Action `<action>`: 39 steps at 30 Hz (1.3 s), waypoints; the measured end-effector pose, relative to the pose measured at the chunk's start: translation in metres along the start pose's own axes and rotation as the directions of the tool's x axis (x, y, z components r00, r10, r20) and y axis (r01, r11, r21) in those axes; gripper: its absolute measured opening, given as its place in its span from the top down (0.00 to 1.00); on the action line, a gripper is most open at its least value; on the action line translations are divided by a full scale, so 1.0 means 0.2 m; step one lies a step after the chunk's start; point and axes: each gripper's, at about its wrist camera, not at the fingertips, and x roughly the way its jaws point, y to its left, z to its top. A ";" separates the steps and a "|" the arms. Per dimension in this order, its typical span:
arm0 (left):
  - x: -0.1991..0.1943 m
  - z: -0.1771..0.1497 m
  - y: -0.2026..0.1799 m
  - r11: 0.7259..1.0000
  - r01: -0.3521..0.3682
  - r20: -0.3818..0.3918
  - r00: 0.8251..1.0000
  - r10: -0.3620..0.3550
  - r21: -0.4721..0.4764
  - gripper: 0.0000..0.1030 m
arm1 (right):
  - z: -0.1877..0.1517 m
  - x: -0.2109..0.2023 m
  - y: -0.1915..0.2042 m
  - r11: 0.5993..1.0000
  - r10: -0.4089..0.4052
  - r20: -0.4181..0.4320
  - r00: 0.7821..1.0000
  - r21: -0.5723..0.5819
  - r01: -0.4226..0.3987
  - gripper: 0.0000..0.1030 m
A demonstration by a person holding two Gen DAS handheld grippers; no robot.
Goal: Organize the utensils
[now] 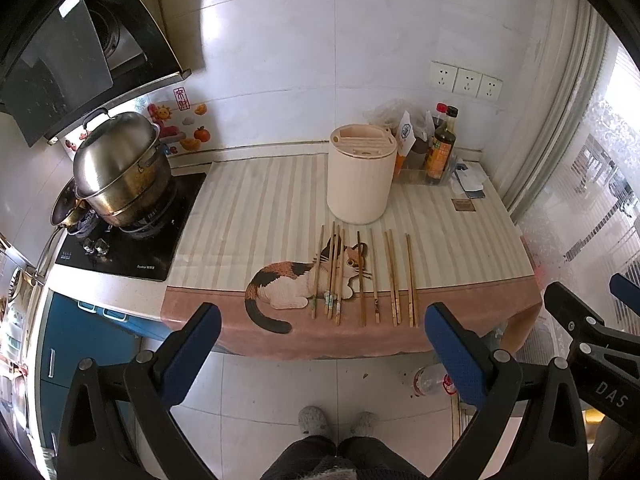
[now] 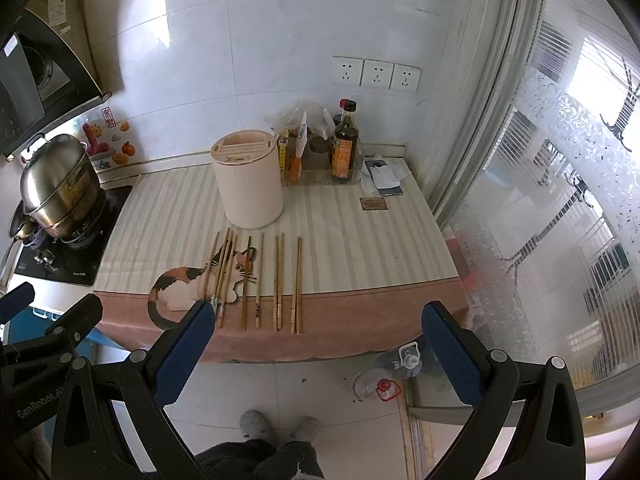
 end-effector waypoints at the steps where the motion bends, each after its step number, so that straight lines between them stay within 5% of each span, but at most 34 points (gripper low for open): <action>1: 0.00 0.00 0.00 1.000 0.000 0.000 1.000 0.000 -0.001 0.00 | 0.00 0.00 0.00 1.000 -0.001 0.000 1.000 0.000 0.001 0.00; 39: -0.04 -0.02 0.03 1.000 0.003 0.013 1.000 -0.003 -0.005 0.00 | 0.00 -0.02 -0.02 1.000 -0.004 0.011 1.000 -0.004 0.004 0.00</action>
